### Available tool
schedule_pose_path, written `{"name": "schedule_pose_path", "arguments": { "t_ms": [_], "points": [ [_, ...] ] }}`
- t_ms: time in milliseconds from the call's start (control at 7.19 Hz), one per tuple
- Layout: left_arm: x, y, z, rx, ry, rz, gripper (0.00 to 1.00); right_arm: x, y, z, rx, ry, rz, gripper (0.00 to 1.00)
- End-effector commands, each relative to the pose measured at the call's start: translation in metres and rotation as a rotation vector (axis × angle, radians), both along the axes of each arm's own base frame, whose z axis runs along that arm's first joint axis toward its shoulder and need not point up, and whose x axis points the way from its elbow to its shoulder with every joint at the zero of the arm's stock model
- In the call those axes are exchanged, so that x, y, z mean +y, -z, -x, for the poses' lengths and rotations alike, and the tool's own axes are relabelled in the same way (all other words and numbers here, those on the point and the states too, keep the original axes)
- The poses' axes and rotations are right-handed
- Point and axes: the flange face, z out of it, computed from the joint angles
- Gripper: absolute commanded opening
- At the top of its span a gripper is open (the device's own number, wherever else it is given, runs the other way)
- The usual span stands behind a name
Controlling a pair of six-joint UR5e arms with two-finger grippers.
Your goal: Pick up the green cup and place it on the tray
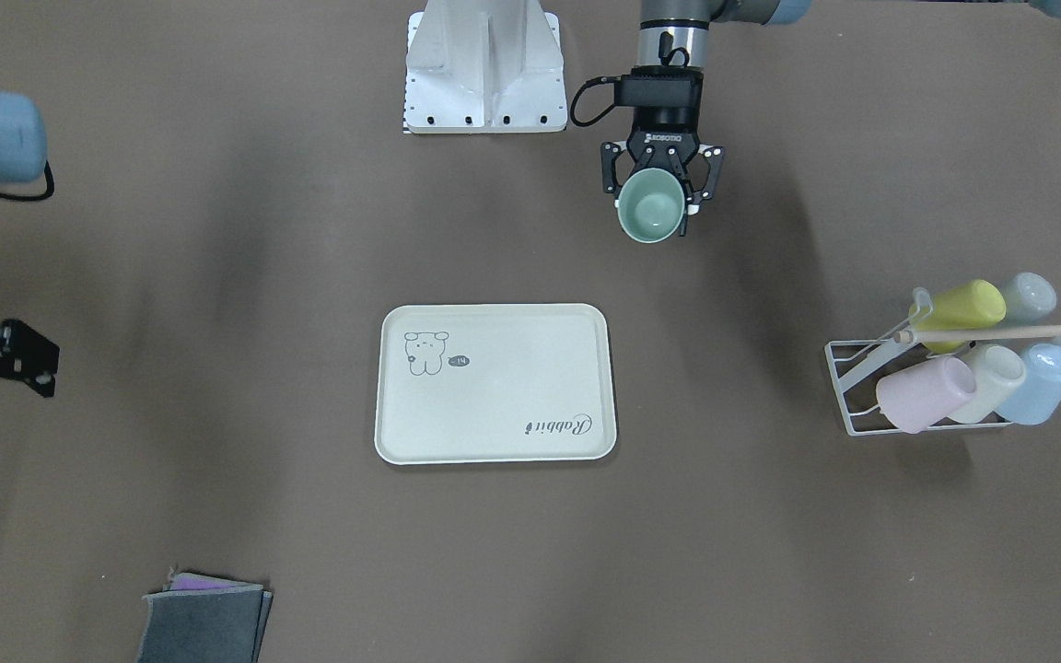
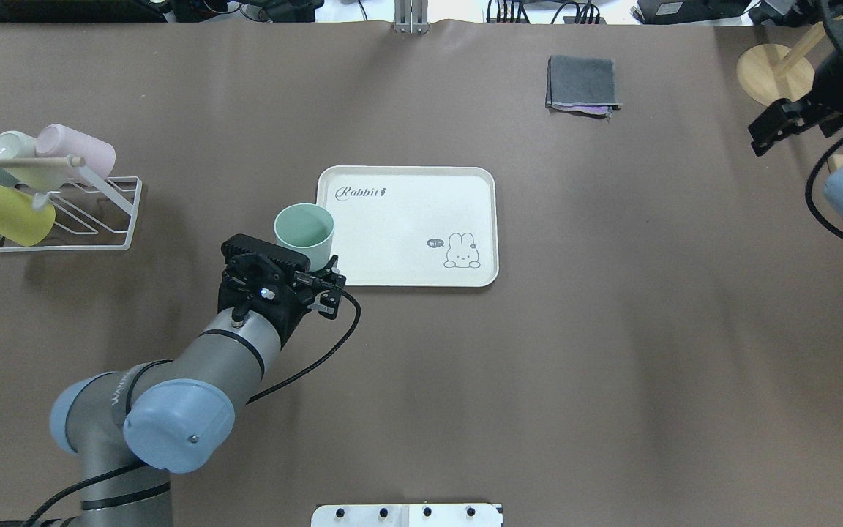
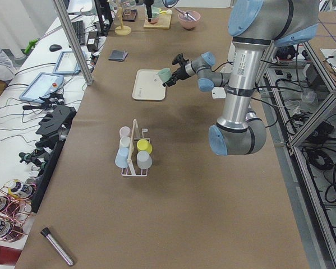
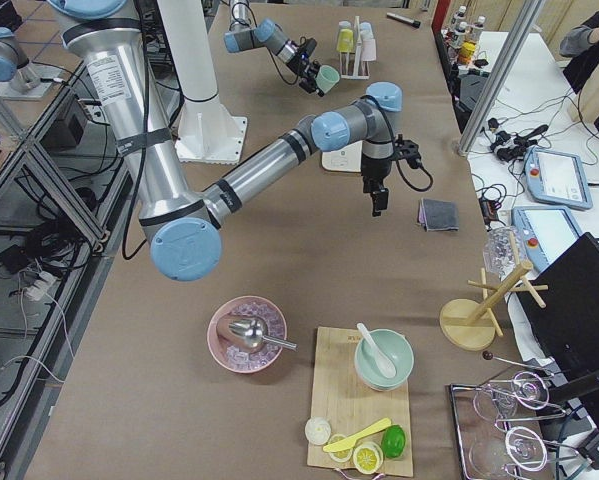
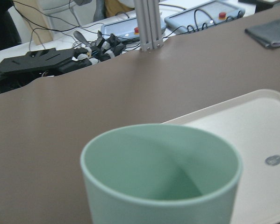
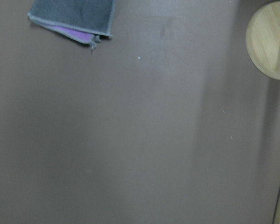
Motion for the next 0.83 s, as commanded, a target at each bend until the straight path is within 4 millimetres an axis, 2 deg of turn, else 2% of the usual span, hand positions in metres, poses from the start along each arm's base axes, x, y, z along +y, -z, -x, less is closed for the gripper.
{"name": "schedule_pose_path", "arguments": {
  "t_ms": [0,139,278,417,556,695],
  "points": [
    [-0.016,-0.005,-0.046,0.077,0.017,-0.023,0.16,0.042,-0.050,-0.064,0.022,0.100,-0.038,1.00],
    [-0.026,-0.003,-0.072,0.064,0.022,-0.020,0.16,0.048,-0.072,-0.098,0.006,0.108,-0.031,1.00],
    [-0.038,-0.001,-0.091,0.075,0.043,-0.003,0.16,0.046,-0.094,-0.122,-0.034,0.065,0.025,1.00],
    [-0.060,0.002,-0.107,0.116,0.094,0.040,0.16,0.053,-0.122,-0.143,-0.068,0.049,0.070,1.00],
    [-0.090,0.008,-0.107,0.112,0.136,0.041,0.16,0.052,-0.137,-0.156,-0.086,0.053,0.080,1.00],
    [-0.113,0.016,-0.117,0.109,0.174,0.037,0.16,0.050,-0.160,-0.167,-0.111,0.029,0.127,1.00]
  ]
}}
